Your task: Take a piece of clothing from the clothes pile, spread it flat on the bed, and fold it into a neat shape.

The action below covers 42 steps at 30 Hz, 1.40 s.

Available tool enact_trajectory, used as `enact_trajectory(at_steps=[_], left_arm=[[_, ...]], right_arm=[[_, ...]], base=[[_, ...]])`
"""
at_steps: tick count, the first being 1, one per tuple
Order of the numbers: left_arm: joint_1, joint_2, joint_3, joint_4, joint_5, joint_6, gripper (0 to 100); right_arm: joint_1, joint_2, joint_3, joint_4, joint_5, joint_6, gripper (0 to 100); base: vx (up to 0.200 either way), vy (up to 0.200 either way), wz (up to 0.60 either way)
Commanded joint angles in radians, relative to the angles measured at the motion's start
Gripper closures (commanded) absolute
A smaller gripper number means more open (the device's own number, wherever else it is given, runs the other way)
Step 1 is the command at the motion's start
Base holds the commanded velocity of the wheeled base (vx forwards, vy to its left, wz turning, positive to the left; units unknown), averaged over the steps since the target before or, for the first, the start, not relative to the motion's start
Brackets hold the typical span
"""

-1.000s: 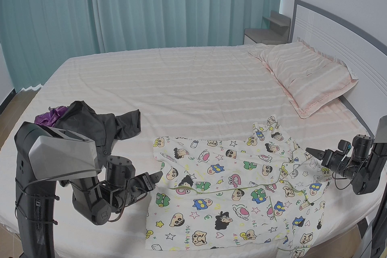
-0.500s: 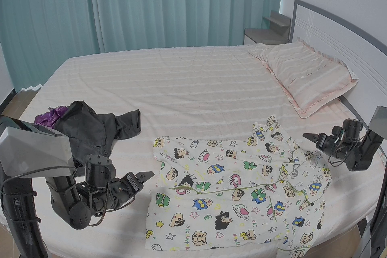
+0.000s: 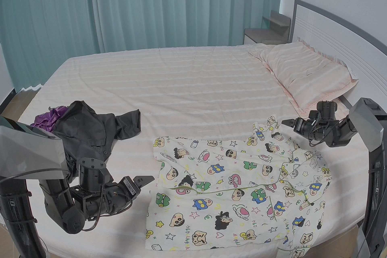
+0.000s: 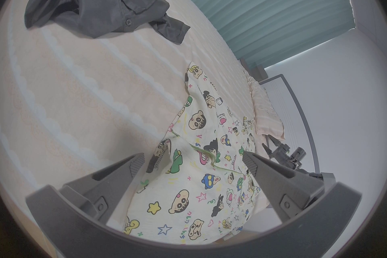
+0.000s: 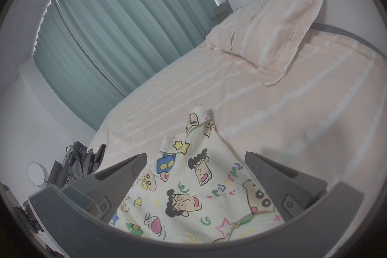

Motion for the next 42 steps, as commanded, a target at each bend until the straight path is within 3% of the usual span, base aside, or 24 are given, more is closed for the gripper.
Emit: enact_trajectory(at_steps=[1, 7, 16, 17, 42], left_arm=[[0.000, -0.004, 0.021, -0.015, -0.016, -0.033, 0], [-0.003, -0.002, 0.023, -0.015, -0.016, -0.036, 0], [-0.005, -0.002, 0.023, -0.015, -0.016, -0.036, 0], [-0.005, -0.002, 0.023, -0.015, -0.016, -0.036, 0], [-0.005, 0.003, 0.023, -0.015, -0.013, -0.034, 0]], right_arm=[[0.023, 0.127, -0.140, 0.086, -0.017, -0.026, 0], [0.023, 0.180, -0.247, 0.147, -0.057, -0.049, 0], [0.026, 0.228, -0.307, 0.192, -0.060, -0.095, 0], [0.026, 0.231, -0.307, 0.193, -0.060, -0.097, 100], [-0.037, 0.265, -0.410, 0.098, -0.092, -0.049, 100]], base=[[0.000, 0.000, 0.00], [0.000, 0.000, 0.00], [0.000, 0.000, 0.00], [0.000, 0.000, 0.00], [0.000, 0.000, 0.00]])
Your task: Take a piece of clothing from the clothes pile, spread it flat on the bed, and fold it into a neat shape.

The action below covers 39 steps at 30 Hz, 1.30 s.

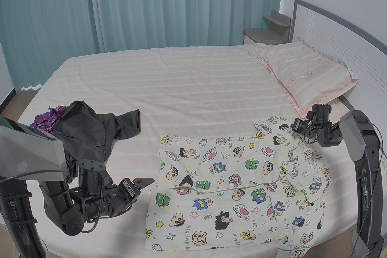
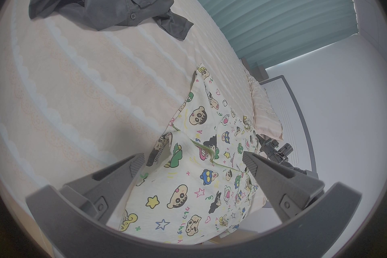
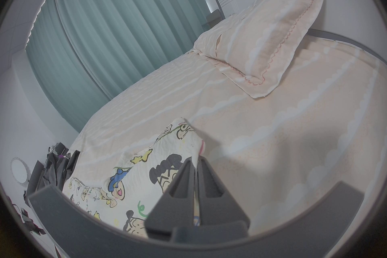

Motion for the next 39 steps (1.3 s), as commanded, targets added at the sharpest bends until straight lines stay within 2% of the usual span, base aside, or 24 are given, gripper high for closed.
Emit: enact_trajectory(at_steps=[1, 6, 19, 20, 26, 30, 33, 38, 39], left_arm=[[0.000, 0.003, -0.002, 0.000, 0.001, 0.000, 0], [0.000, 0.003, -0.002, 0.000, 0.001, 0.000, 0], [0.000, 0.002, -0.008, 0.000, 0.001, 0.000, 0], [0.000, 0.002, -0.009, 0.000, 0.001, 0.000, 0], [0.001, -0.003, -0.020, 0.000, 0.004, 0.000, 0], [0.000, 0.002, -0.063, 0.000, 0.009, 0.008, 0], [-0.005, 0.005, -0.108, 0.001, 0.011, 0.009, 0], [-0.049, 0.014, -0.215, 0.075, 0.011, 0.011, 0], [-0.074, 0.028, -0.259, 0.141, 0.011, 0.021, 0]], right_arm=[[0.000, 0.018, -0.030, -0.001, -0.004, 0.003, 100], [0.000, 0.061, -0.122, 0.001, -0.073, 0.045, 100], [-0.009, 0.055, -0.134, 0.004, -0.082, 0.083, 100], [-0.011, 0.052, -0.134, 0.010, -0.082, 0.083, 0], [-0.025, 0.027, -0.090, 0.017, -0.083, 0.088, 0], [-0.077, -0.004, -0.082, 0.019, -0.139, 0.089, 0], [-0.120, -0.057, -0.030, 0.016, -0.140, 0.101, 0], [-0.181, -0.206, 0.156, 0.008, -0.105, 0.177, 0], [-0.194, -0.258, 0.263, 0.002, -0.074, 0.172, 0]], base=[[0.000, 0.000, 0.00], [0.000, 0.000, 0.00], [0.000, 0.000, 0.00], [0.000, 0.000, 0.00], [0.000, 0.000, 0.00], [0.000, 0.000, 0.00], [0.000, 0.000, 0.00], [0.000, 0.000, 0.00], [0.000, 0.000, 0.00]])
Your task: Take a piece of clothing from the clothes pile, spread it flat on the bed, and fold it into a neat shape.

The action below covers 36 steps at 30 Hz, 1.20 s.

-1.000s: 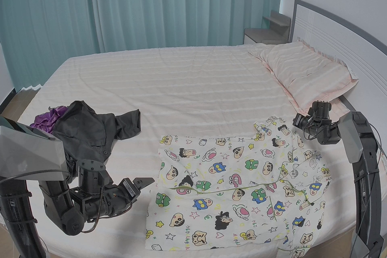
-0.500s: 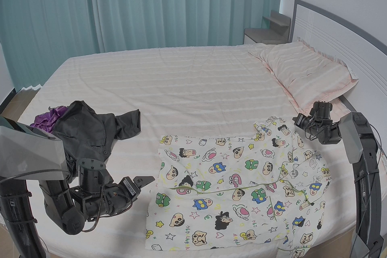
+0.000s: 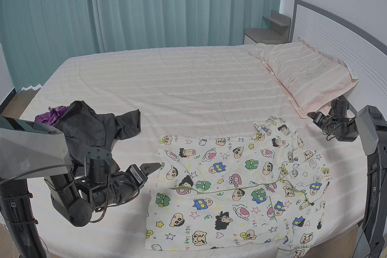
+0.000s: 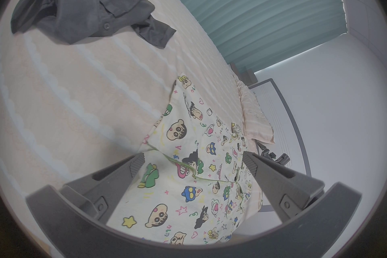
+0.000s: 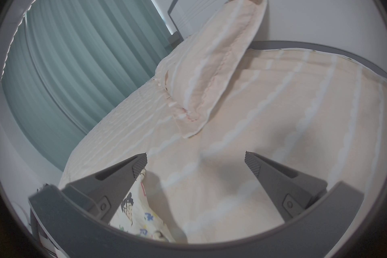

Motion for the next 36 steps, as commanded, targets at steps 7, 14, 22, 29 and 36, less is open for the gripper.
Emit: enact_trajectory(at_steps=[7, 14, 22, 29, 36], left_arm=[[-0.079, 0.079, -0.228, 0.197, 0.001, 0.053, 0], [-0.171, 0.124, -0.308, 0.245, 0.044, 0.057, 0], [-0.276, 0.234, -0.421, 0.252, 0.246, 0.056, 0], [-0.331, 0.237, -0.430, 0.277, 0.245, 0.059, 0], [-0.329, 0.237, -0.430, 0.275, 0.184, 0.074, 0]], right_arm=[[-0.063, -0.318, 0.559, -0.196, 0.151, -0.035, 0], [-0.018, -0.560, 1.082, -0.546, 0.243, -0.052, 0], [0.009, -0.666, 1.451, -0.794, 0.250, 0.019, 0], [0.023, -0.623, 1.524, -0.989, 0.256, 0.076, 0], [0.023, -0.611, 1.541, -1.015, 0.256, 0.076, 0]], base=[[0.000, 0.000, 0.00], [0.000, 0.000, 0.00], [0.000, 0.000, 0.00], [0.000, 0.000, 0.00], [0.000, 0.000, 0.00]])
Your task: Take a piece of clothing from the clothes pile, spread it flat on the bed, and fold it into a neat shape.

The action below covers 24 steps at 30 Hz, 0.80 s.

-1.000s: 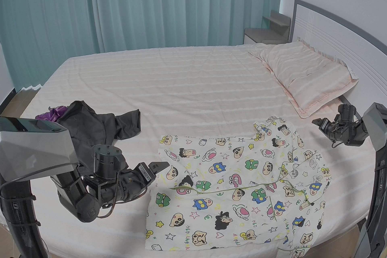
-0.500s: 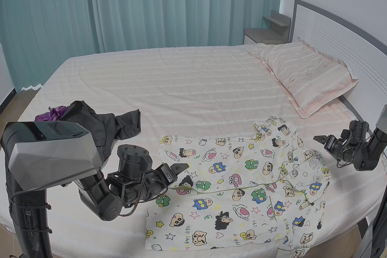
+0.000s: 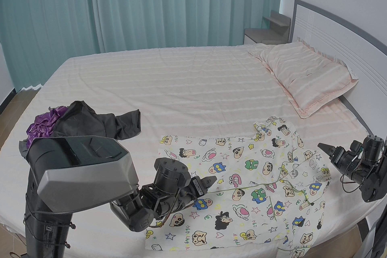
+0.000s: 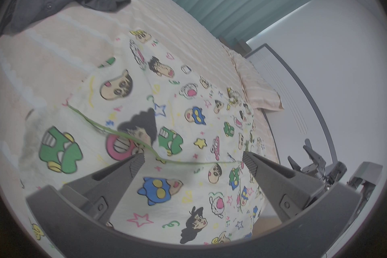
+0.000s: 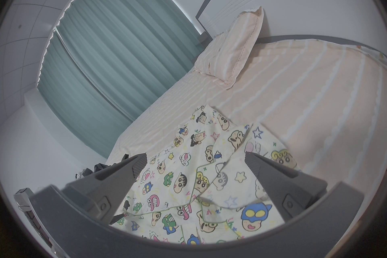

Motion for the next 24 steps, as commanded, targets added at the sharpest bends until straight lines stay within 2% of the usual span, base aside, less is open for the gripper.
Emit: enact_trajectory(at_steps=[1, 6, 10, 13, 18, 19, 21, 22, 24], left_arm=[[-0.012, 0.024, -0.016, 0.006, -0.026, 0.014, 0], [0.001, 0.028, -0.014, -0.003, -0.056, 0.046, 0], [0.028, 0.054, -0.033, -0.018, -0.038, 0.067, 0], [0.033, 0.073, -0.060, 0.006, 0.043, 0.086, 0], [0.027, 0.056, -0.028, 0.044, 0.163, 0.067, 0], [0.025, 0.044, -0.020, 0.043, 0.217, 0.043, 0], [0.025, 0.036, -0.020, 0.043, 0.243, 0.024, 0], [0.030, 0.021, -0.030, 0.044, 0.309, -0.037, 0], [0.041, 0.007, -0.030, 0.043, 0.342, -0.061, 0]], right_arm=[[0.007, -0.016, 0.027, -0.004, 0.002, 0.004, 0], [0.007, -0.019, 0.035, -0.004, 0.002, 0.005, 0], [0.004, -0.022, 0.035, -0.004, 0.002, 0.005, 0], [0.004, -0.020, 0.035, -0.004, 0.002, 0.005, 0], [0.002, -0.014, 0.036, -0.004, 0.002, 0.005, 0], [0.000, -0.013, 0.036, -0.004, 0.002, 0.005, 0], [0.000, -0.013, 0.038, -0.004, 0.002, 0.005, 0], [0.002, -0.014, 0.044, -0.004, 0.002, 0.005, 0], [0.002, -0.016, 0.052, -0.007, 0.005, 0.005, 0]], base=[[0.000, 0.000, 0.00], [0.000, 0.000, 0.00], [0.000, 0.000, 0.00], [0.000, 0.000, 0.00], [0.000, 0.000, 0.00], [0.000, 0.000, 0.00], [0.000, 0.000, 0.00], [0.000, 0.000, 0.00], [0.000, 0.000, 0.00]])
